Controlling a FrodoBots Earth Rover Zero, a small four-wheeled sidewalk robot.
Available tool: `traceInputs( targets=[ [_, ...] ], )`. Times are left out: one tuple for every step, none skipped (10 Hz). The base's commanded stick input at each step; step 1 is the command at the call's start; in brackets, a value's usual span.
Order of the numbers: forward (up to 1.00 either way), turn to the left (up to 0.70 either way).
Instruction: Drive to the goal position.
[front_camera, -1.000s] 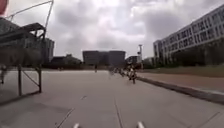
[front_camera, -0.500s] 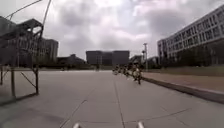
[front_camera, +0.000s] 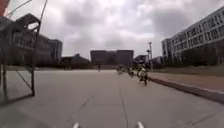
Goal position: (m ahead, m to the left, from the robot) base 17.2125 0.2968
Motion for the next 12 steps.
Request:
traceInputs(
  targets=[
    [0.60, 0.15],
    [0.60, 0.15],
    [0.60, 0.15],
    [0.60, 0.15],
    [0.60, 0.15],
    [0.60, 0.15],
    [0.60, 0.15],
    [0.60, 0.15],
    [0.60, 0.15],
    [0.60, 0.15],
    [0.60, 0.15],
    [0.60, 0.15]
  ],
)
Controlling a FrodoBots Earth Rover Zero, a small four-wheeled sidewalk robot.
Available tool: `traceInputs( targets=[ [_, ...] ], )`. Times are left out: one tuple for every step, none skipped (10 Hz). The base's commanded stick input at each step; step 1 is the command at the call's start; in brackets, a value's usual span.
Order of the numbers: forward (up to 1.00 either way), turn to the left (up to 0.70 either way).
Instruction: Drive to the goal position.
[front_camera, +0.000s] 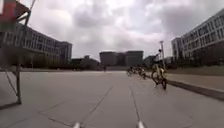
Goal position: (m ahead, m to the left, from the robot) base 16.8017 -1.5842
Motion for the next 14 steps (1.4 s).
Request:
traceInputs(
  targets=[
    [0.60, 0.15],
    [0.60, 0.15],
    [0.60, 0.15],
    [0.60, 0.15],
    [0.60, 0.15],
    [0.60, 0.15],
    [0.60, 0.15],
    [0.60, 0.15],
    [0.60, 0.15],
    [0.60, 0.15],
    [0.60, 0.15],
    [0.60, 0.15],
    [0.60, 0.11],
    [0.60, 0.01]
  ],
)
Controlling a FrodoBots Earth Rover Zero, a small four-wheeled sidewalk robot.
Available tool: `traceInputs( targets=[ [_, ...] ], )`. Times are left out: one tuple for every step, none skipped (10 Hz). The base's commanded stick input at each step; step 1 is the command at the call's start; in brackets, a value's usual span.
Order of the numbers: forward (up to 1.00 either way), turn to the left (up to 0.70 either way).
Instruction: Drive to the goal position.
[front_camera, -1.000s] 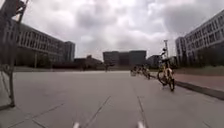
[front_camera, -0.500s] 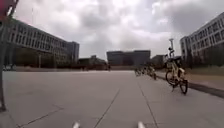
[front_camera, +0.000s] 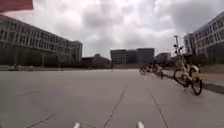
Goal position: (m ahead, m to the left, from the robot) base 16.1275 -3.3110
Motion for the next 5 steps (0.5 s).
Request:
traceInputs(
  targets=[
    [0.60, 0.00],
    [0.60, 0.00],
    [0.60, 0.00],
    [0.60, 0.00],
    [0.60, 0.00]
  ],
)
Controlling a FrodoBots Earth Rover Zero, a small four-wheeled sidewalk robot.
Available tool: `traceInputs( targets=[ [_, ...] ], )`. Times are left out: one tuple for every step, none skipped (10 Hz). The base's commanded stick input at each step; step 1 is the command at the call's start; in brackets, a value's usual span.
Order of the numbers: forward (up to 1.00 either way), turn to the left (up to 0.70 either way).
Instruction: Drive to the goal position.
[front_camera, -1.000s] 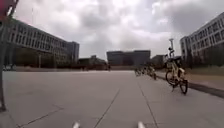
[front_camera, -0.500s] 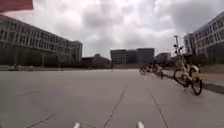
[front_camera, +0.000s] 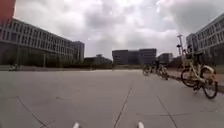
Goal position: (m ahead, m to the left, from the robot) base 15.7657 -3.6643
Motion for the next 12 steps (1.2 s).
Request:
traceInputs(
  targets=[
    [0.60, 0.00],
    [0.60, 0.00],
    [0.60, 0.00],
    [0.60, 0.00],
    [0.60, 0.00],
    [0.60, 0.00],
    [0.60, 0.00],
    [0.60, 0.00],
    [0.60, 0.00],
    [0.60, 0.02],
    [0.60, 0.11],
    [0.60, 0.14]
  ],
)
